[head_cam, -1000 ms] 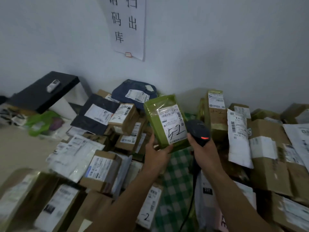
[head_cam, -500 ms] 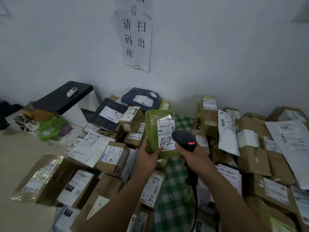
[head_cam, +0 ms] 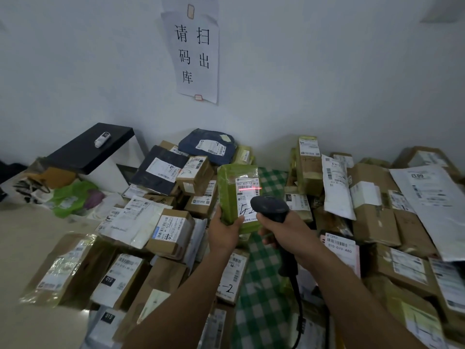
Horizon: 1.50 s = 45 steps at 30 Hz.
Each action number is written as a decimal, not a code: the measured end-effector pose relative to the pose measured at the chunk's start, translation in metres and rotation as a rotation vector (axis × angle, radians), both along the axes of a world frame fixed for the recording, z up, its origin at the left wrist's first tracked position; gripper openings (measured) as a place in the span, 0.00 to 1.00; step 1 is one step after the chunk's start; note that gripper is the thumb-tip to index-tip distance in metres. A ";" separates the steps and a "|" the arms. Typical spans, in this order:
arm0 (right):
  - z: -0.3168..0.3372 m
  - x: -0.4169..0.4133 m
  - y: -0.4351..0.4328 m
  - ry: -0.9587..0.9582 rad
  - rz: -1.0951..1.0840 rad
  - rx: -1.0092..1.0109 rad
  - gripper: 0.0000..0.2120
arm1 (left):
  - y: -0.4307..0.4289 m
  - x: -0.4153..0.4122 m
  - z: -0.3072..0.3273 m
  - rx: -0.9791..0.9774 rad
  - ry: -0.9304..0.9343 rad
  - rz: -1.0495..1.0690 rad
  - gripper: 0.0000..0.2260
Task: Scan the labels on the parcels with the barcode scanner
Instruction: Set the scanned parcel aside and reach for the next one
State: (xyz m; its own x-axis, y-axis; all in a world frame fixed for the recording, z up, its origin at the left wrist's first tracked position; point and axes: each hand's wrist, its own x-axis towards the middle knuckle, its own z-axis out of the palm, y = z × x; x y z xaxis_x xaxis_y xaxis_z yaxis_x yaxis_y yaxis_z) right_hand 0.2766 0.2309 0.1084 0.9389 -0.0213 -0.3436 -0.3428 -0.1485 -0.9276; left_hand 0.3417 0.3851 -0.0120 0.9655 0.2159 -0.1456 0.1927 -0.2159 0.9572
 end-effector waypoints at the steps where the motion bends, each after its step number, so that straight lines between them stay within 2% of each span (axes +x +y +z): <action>1: 0.000 0.000 0.000 -0.005 -0.006 0.000 0.06 | 0.000 0.001 0.000 0.001 -0.003 -0.001 0.25; 10: -0.002 0.008 0.000 -0.033 -0.015 0.014 0.05 | 0.004 0.008 -0.005 -0.028 -0.001 -0.034 0.24; 12: -0.002 0.011 -0.004 -0.033 -0.032 0.035 0.04 | 0.007 0.011 0.001 -0.014 0.033 -0.029 0.27; 15: -0.006 0.019 -0.013 -0.031 -0.118 0.064 0.03 | 0.023 0.023 0.008 0.199 0.044 -0.043 0.34; 17: -0.013 0.024 -0.018 -0.017 -0.157 0.040 0.05 | 0.033 0.036 0.013 0.394 0.117 -0.085 0.37; 18: -0.018 0.027 -0.020 0.000 -0.158 0.025 0.05 | 0.034 0.042 0.014 0.431 0.163 -0.115 0.36; 26: -0.055 0.040 -0.019 0.145 -0.088 -0.044 0.08 | 0.013 0.079 -0.030 0.436 0.434 -0.414 0.31; 29: -0.062 0.044 -0.019 0.162 -0.093 -0.031 0.09 | 0.011 0.087 -0.040 0.532 0.401 -0.405 0.26; 34: -0.068 0.047 -0.023 0.195 -0.097 -0.009 0.08 | -0.001 0.075 -0.043 0.936 0.258 -0.391 0.26; 36: -0.067 0.047 -0.024 0.193 -0.112 -0.003 0.06 | -0.006 0.072 -0.051 0.935 0.224 -0.458 0.32; 39: -0.068 0.045 -0.027 0.194 -0.153 0.011 0.07 | -0.008 0.074 -0.060 0.846 0.285 -0.532 0.44; 42: -0.072 0.043 -0.030 0.200 -0.186 0.019 0.12 | -0.001 0.072 -0.062 0.818 0.287 -0.440 0.42; 45: -0.073 0.040 -0.034 0.213 -0.210 0.013 0.13 | 0.006 0.072 -0.067 0.884 0.259 -0.398 0.37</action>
State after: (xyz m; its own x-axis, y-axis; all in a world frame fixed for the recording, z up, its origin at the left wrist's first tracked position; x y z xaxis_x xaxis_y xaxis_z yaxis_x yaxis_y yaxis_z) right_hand 0.3161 0.1969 0.0350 0.8214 -0.2018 -0.5335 -0.5515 -0.0426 -0.8331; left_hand 0.4133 0.3912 -0.0785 0.9522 0.0163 -0.3052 0.1315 -0.9233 0.3609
